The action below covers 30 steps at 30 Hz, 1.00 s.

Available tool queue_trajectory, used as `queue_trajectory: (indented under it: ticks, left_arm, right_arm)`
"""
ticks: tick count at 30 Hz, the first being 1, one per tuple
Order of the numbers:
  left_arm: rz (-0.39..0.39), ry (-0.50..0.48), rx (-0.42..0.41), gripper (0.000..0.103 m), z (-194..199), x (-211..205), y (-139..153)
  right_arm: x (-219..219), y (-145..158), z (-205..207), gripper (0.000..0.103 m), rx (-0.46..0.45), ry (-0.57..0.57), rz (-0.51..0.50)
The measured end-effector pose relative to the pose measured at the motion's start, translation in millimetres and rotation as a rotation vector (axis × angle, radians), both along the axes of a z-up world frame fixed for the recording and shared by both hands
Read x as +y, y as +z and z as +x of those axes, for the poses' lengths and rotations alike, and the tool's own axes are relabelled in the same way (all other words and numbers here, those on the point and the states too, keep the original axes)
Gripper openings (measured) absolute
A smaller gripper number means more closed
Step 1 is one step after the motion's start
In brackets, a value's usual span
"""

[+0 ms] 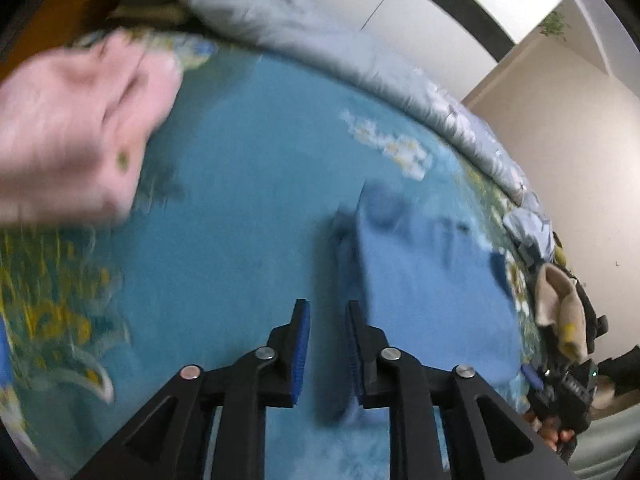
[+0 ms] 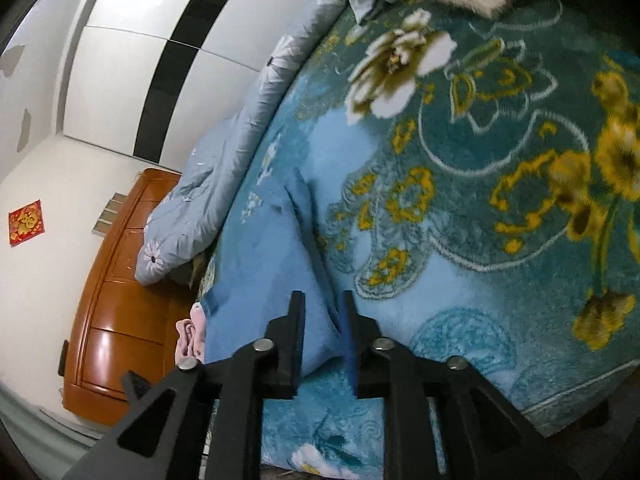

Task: Fold clothes

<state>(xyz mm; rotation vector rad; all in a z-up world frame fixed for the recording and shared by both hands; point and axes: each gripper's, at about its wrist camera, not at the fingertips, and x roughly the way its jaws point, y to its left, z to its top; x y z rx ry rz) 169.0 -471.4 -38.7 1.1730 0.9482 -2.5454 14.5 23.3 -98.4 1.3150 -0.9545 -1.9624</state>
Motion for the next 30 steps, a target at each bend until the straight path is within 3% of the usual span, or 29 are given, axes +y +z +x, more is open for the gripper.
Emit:
queue_trajectory:
  ticks: [2, 4, 6, 11, 17, 19, 20, 21, 23, 30]
  left_arm:
    - [-0.041, -0.029, 0.025, 0.038, -24.6, 0.5, 6.7]
    - [-0.100, -0.034, -0.003, 0.040, -54.0, 1.3, 2.3]
    - [-0.131, -0.037, -0.057, 0.040, -82.1, 0.2, -8.7]
    - [-0.127, -0.084, -0.069, 0.043, -105.8, 1.4, -20.1]
    - [-0.161, -0.115, -0.041, 0.045, -116.3, 5.8, -21.5]
    - [-0.176, -0.098, -0.033, 0.041, -116.4, 4.2, -22.1]
    - [-0.183, -0.092, -0.026, 0.025, -116.4, 3.4, -22.5]
    - [-0.183, -0.091, -0.023, 0.009, -117.2, 2.3, -23.9]
    - [-0.177, -0.096, -0.012, 0.004, -117.7, 1.6, -24.3]
    - [-0.175, -0.080, 0.082, 0.004, -119.6, -3.7, -5.7]
  right_arm:
    - [-6.1, 2.4, -3.9, 0.022, 0.006, 0.008, 0.009]
    - [-18.7, 15.9, -13.5, 0.026, 0.051, 0.034, 0.045]
    - [-38.5, 33.8, -28.0, 0.052, 0.112, 0.083, 0.117]
    - [-108.5, 63.4, -68.2, 0.057, 0.281, 0.240, 0.376]
    - [-157.7, 44.4, -98.3, 0.057, 0.354, 0.307, 0.570]
    - [-157.6, 35.3, -105.5, 0.040, 0.323, 0.305, 0.545]
    - [-156.5, 31.5, -109.1, 0.017, 0.304, 0.301, 0.530]
    - [-154.1, 28.6, -112.4, 0.008, 0.285, 0.297, 0.520]
    - [-149.2, 25.5, -118.1, 0.007, 0.254, 0.294, 0.492]
    - [-121.5, 54.8, -127.3, 0.004, 0.275, 0.209, 0.293]
